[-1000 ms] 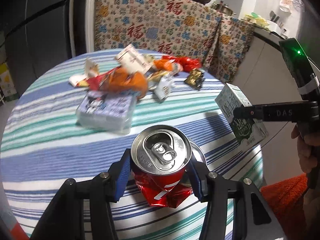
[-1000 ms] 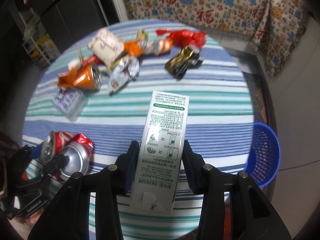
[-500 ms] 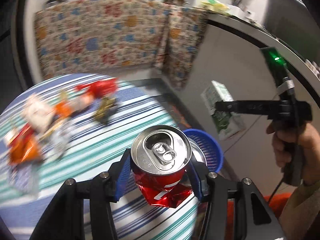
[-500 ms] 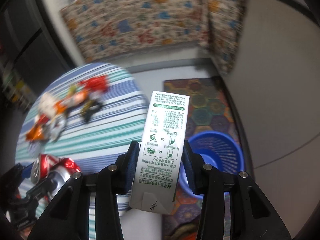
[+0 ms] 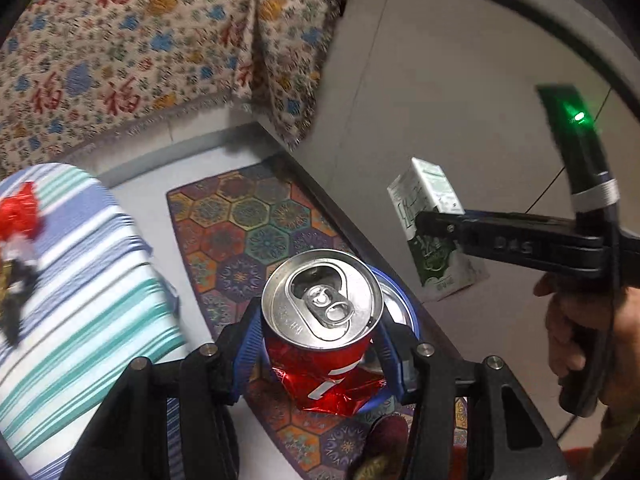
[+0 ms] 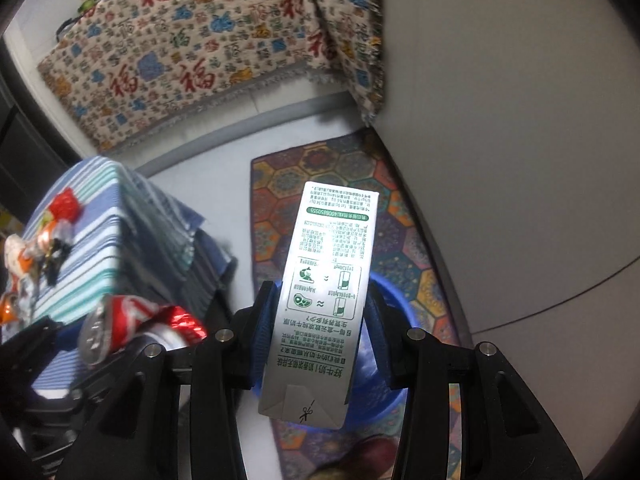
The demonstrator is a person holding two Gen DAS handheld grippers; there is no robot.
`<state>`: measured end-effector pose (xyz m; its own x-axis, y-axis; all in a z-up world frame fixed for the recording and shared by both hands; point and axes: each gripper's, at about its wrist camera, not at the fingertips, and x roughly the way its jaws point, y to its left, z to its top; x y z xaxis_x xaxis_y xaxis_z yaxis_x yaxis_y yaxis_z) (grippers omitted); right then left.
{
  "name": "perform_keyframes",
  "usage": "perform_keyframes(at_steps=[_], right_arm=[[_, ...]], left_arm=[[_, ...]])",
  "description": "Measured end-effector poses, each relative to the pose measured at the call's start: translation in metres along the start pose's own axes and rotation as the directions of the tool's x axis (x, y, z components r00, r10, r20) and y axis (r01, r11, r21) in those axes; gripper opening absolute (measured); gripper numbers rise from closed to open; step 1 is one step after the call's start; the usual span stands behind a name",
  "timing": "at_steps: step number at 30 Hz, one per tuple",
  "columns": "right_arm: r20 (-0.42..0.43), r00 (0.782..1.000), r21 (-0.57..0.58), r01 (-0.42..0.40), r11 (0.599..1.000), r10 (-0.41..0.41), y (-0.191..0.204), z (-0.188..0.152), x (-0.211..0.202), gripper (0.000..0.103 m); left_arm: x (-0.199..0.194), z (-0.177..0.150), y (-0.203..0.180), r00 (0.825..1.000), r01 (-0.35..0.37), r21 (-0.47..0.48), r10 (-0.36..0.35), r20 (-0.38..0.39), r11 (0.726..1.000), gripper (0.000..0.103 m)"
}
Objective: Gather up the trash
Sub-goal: 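Carry the can and carton to the blue basket and release both, then move both open tools back over the table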
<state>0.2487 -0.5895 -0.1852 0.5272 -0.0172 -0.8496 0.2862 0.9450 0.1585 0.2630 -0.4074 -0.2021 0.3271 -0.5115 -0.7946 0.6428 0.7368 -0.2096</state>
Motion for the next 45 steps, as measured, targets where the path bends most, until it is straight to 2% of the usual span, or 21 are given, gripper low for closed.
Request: perform_keyframes(at_steps=[11,12,13,14,15,18,22,27,30,33,36,38,41,45], right_arm=[[-0.018,0.999,0.083,-0.044,0.996,0.046,-0.033,0.002,0.017,0.048],[-0.012,0.999,0.091,-0.044,0.995,0.045,-0.035,0.002,0.017,0.052],[-0.007,0.999,0.099,-0.049,0.994,0.05,-0.037,0.003,0.017,0.064],[-0.001,0.998,0.111,-0.054,0.992,0.055,-0.039,0.004,0.017,0.068],[0.008,0.998,0.12,-0.059,0.991,0.059,-0.04,0.004,0.015,0.068],[0.035,0.997,0.133,-0.073,0.988,0.069,-0.045,0.006,0.007,0.068],[0.087,0.995,0.137,-0.059,0.989,0.047,-0.045,0.008,-0.007,0.074],[0.201,0.979,0.096,0.009,0.995,-0.028,-0.029,0.005,-0.042,0.087],[0.279,0.959,0.058,0.027,0.998,-0.043,-0.008,0.002,-0.068,0.09],[0.365,0.931,-0.004,0.033,0.999,-0.03,0.029,-0.004,-0.096,0.092],[0.434,0.901,-0.068,0.04,0.997,-0.006,0.071,-0.017,-0.118,0.097],[0.456,0.889,-0.12,0.023,0.992,0.035,0.107,-0.027,-0.126,0.097],[0.443,0.89,-0.205,-0.016,0.979,0.107,0.163,-0.048,-0.127,0.097],[0.348,0.913,-0.334,-0.092,0.938,0.213,0.242,-0.088,-0.107,0.097]], left_arm=[[0.058,0.01,-0.023,0.999,-0.006,0.037,0.007,-0.039,0.999,0.054],[0.062,0.011,-0.025,0.999,-0.002,0.042,0.004,-0.043,0.999,0.055],[0.065,0.011,-0.026,0.999,0.004,0.046,-0.001,-0.049,0.999,0.062],[0.068,0.011,-0.027,0.999,0.006,0.052,-0.003,-0.054,0.999,0.065],[0.069,0.011,-0.028,0.999,-0.002,0.056,0.005,-0.05,0.998,0.068],[0.074,0.013,-0.031,0.999,-0.021,0.069,0.024,-0.047,0.997,0.068],[0.057,0.013,-0.032,0.999,-0.027,0.053,0.028,-0.015,0.998,0.068],[-0.005,0.006,-0.031,0.998,-0.015,0.016,0.014,0.067,1.0,0.068],[-0.055,-0.007,-0.024,0.994,-0.011,-0.006,0.012,0.11,1.0,0.068],[-0.107,-0.036,-0.005,0.99,-0.039,-0.036,0.043,0.136,0.999,0.068],[-0.143,-0.067,0.022,0.986,-0.08,-0.087,0.092,0.142,0.993,0.068],[-0.165,-0.098,0.05,0.982,-0.127,-0.136,0.144,0.125,0.983,0.068],[-0.187,-0.138,0.085,0.967,-0.223,-0.166,0.239,0.087,0.961,0.068],[-0.214,-0.186,0.132,0.939,-0.321,-0.216,0.339,0.05,0.922,0.068]])
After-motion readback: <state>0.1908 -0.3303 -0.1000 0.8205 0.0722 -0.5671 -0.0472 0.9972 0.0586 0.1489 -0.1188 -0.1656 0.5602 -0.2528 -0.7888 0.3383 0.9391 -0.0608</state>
